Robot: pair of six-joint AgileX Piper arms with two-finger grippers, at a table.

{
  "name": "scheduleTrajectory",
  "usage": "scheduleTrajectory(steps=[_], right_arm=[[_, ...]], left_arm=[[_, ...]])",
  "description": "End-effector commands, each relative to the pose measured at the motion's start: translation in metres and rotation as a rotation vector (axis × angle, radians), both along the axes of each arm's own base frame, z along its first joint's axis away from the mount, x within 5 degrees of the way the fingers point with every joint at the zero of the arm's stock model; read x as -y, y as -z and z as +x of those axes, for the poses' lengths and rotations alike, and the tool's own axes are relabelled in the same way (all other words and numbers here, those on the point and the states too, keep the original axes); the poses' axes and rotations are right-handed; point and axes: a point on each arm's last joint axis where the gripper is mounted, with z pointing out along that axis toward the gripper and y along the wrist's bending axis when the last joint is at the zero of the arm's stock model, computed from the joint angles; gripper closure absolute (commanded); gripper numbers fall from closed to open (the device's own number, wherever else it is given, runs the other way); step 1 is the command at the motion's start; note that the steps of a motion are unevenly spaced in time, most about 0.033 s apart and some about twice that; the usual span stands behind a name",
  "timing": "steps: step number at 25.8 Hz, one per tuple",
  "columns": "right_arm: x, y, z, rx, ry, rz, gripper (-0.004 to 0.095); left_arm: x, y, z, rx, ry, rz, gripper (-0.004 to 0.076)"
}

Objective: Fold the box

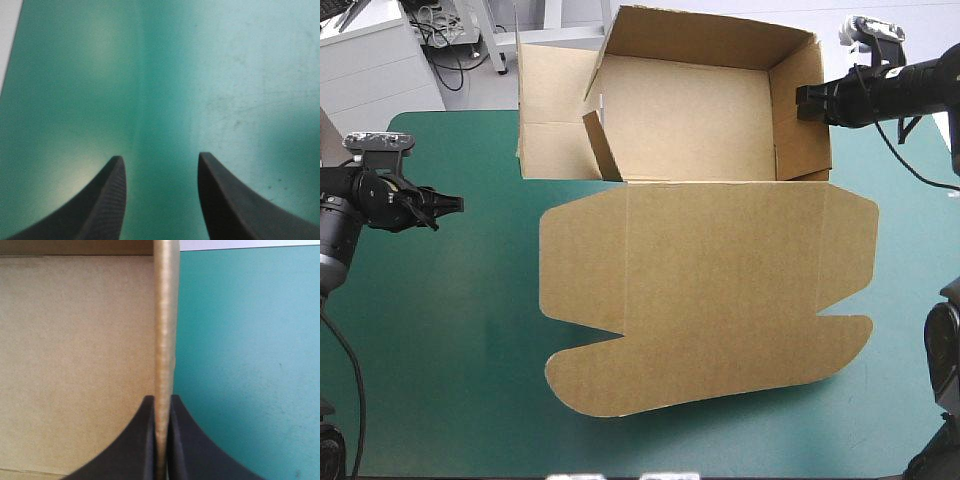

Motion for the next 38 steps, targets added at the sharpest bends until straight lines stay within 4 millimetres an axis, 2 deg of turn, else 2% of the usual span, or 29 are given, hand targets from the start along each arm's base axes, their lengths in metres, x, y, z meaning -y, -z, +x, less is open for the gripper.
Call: scheduleTrajectory(steps=[1,9,15,25,32,38], right_arm=[[-0.009,-0.035,-0.023,0.106,-0.049,0.085,0.0926],[-0.012,-0.036,-0.023,0.113,-0.077,0.118,0.0925],[-0.014,-0.03,-0.019,0.095,-0.08,0.109,0.0925],[-0.013,-0.021,-0.012,0.085,-0.05,0.046,0.0925],[-0.011,-0.008,0.002,0.058,-0.035,0.046,0.0925],[-0.009,0.001,0.01,0.042,-0.018,0.038,0.0925]], left_arm=[[0.01,-0.014,0.005,0.111,0.054,-0.09,0.04],[0.039,0.002,0.029,0.122,0.209,-0.411,0.04],[0.061,0.001,0.043,0.181,0.328,-0.693,0.04],[0.082,-0.022,0.044,0.283,0.505,-1.111,0.04],[0.086,-0.04,0.038,0.366,0.612,-1.231,0.04],[0.091,-0.059,0.032,0.37,0.701,-1.243,0.0301]])
